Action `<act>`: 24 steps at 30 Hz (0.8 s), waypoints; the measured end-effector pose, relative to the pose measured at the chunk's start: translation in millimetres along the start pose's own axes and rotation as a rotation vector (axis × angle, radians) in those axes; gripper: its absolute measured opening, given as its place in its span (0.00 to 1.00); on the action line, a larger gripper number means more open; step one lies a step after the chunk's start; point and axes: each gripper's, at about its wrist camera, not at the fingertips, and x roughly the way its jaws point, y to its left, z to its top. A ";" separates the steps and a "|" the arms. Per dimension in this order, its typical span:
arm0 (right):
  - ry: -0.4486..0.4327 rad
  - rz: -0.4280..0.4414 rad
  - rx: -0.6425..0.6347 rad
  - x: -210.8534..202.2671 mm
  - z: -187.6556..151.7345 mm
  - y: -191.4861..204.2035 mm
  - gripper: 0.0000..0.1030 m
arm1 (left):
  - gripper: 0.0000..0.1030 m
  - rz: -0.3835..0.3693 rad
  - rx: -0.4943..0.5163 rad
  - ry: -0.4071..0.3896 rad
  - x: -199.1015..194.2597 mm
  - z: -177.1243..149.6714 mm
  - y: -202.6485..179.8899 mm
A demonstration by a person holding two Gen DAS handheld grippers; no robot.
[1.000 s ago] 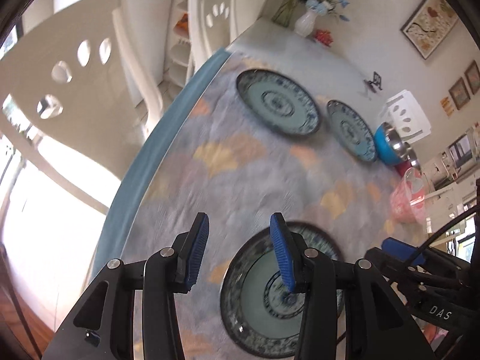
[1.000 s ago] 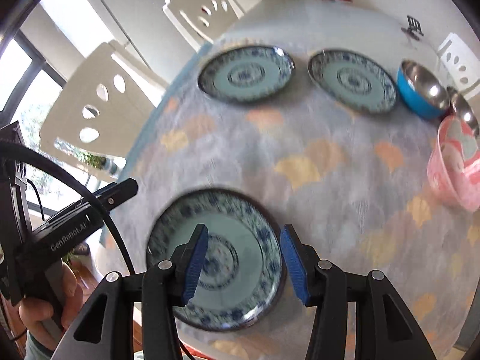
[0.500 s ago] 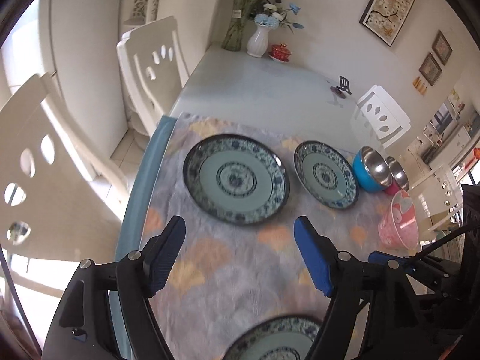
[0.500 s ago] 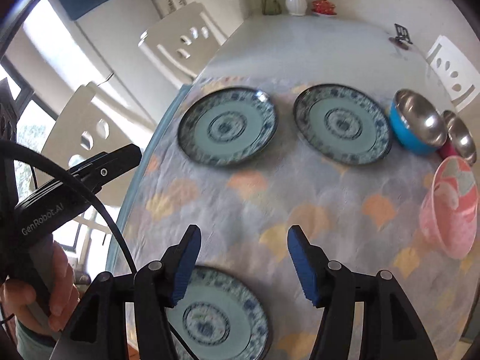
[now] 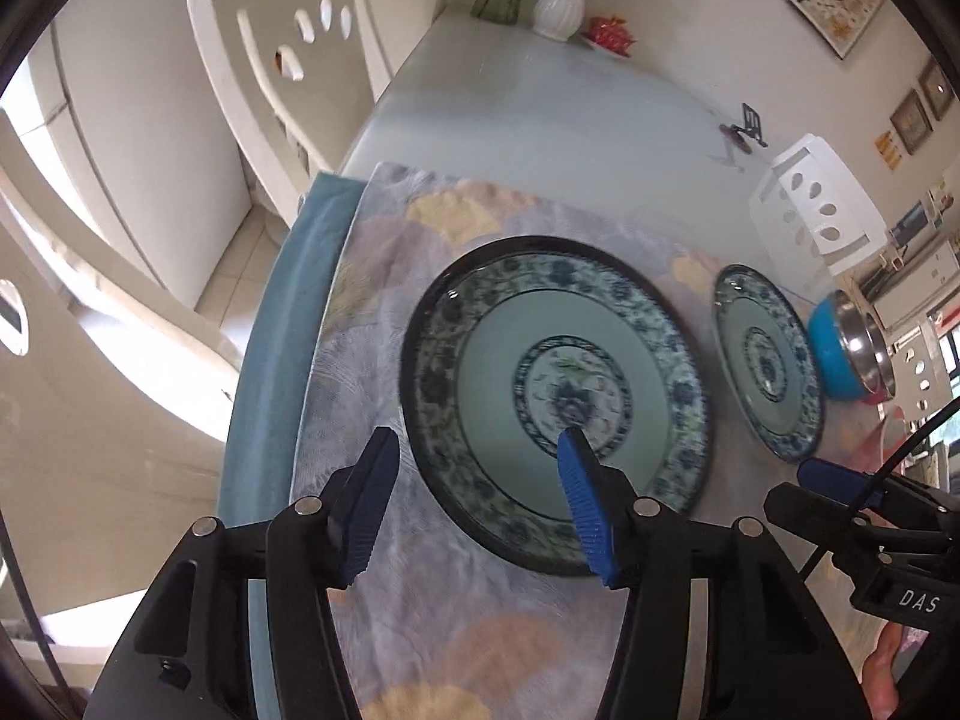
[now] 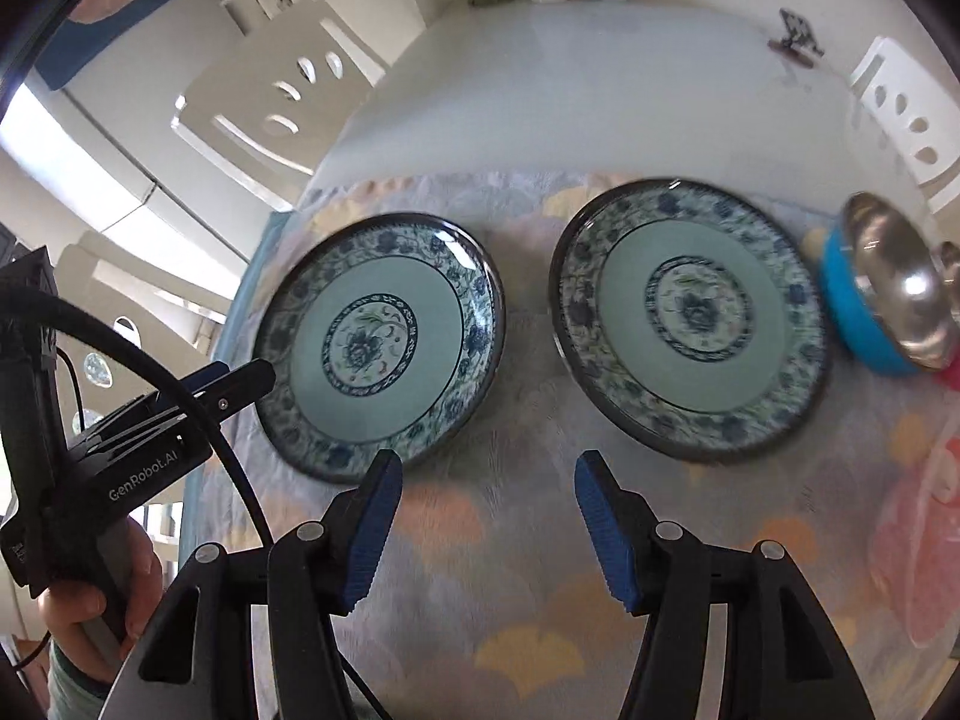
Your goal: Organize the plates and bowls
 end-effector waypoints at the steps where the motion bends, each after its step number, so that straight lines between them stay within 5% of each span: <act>1: 0.015 0.008 0.005 9.0 4.1 -1.4 0.56 | 0.50 -0.003 -0.009 0.007 5.3 1.1 3.9; 14: 0.067 0.073 -0.004 58.1 23.7 -3.7 0.55 | 0.42 -0.057 -0.030 -0.004 30.5 14.8 14.9; 24: 0.029 0.001 -0.096 67.9 30.8 16.4 0.49 | 0.40 -0.017 0.007 -0.026 34.7 16.0 7.8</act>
